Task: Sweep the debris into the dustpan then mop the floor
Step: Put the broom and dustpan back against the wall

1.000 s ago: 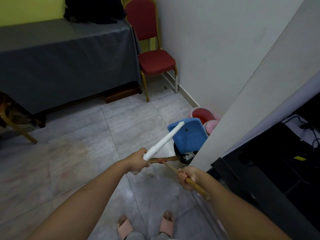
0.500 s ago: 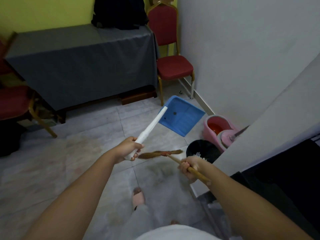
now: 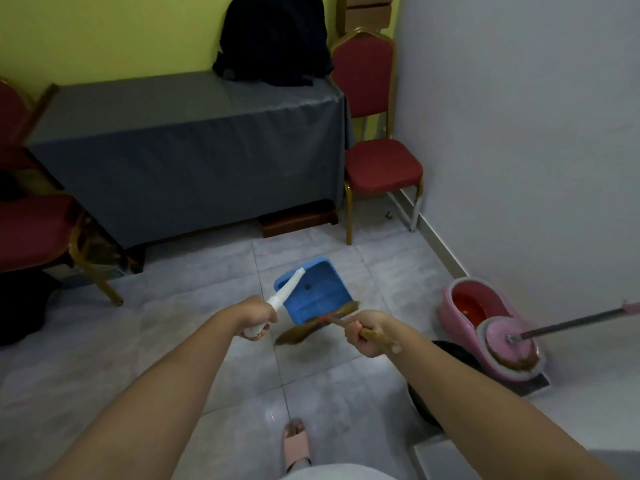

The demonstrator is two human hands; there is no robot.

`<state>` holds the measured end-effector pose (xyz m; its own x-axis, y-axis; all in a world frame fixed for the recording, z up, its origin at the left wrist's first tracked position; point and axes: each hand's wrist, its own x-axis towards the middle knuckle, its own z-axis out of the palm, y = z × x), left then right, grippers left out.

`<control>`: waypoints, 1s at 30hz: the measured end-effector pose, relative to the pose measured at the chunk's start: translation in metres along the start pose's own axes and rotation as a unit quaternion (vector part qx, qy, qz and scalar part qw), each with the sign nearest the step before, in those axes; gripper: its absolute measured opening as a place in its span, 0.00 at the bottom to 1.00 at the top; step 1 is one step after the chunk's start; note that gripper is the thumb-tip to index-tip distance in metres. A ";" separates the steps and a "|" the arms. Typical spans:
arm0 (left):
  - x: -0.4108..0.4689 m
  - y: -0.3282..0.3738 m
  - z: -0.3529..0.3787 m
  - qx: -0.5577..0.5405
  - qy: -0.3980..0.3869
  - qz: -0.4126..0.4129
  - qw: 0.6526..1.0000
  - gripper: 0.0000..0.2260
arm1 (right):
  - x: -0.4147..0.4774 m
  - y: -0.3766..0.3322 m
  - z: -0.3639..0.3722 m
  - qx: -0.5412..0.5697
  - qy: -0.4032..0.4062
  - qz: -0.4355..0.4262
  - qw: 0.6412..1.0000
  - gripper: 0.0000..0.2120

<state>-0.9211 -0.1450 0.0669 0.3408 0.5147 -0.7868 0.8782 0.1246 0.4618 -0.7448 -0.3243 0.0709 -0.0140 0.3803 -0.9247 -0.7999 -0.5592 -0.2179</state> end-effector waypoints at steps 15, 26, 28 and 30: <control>0.144 0.214 0.011 0.098 -0.064 -0.022 0.993 0.14 | 0.062 -0.180 -0.076 0.081 0.099 -0.090 0.988 0.08; 0.219 0.444 0.084 0.301 0.001 0.068 0.951 0.21 | 0.071 -0.372 -0.210 0.184 0.115 -0.212 0.953 0.18; 0.224 0.473 0.097 0.324 -0.011 0.075 0.943 0.19 | 0.065 -0.395 -0.226 0.186 0.103 -0.232 0.949 0.18; 0.232 0.503 0.110 0.326 -0.035 0.087 0.941 0.18 | 0.061 -0.415 -0.240 0.158 0.104 -0.255 0.948 0.18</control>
<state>-0.3637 -0.0559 0.0717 0.4993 0.4201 -0.7578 0.8191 -0.5140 0.2547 -0.2696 -0.2454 0.0298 0.5153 0.3695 -0.7733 -0.8114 -0.0803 -0.5790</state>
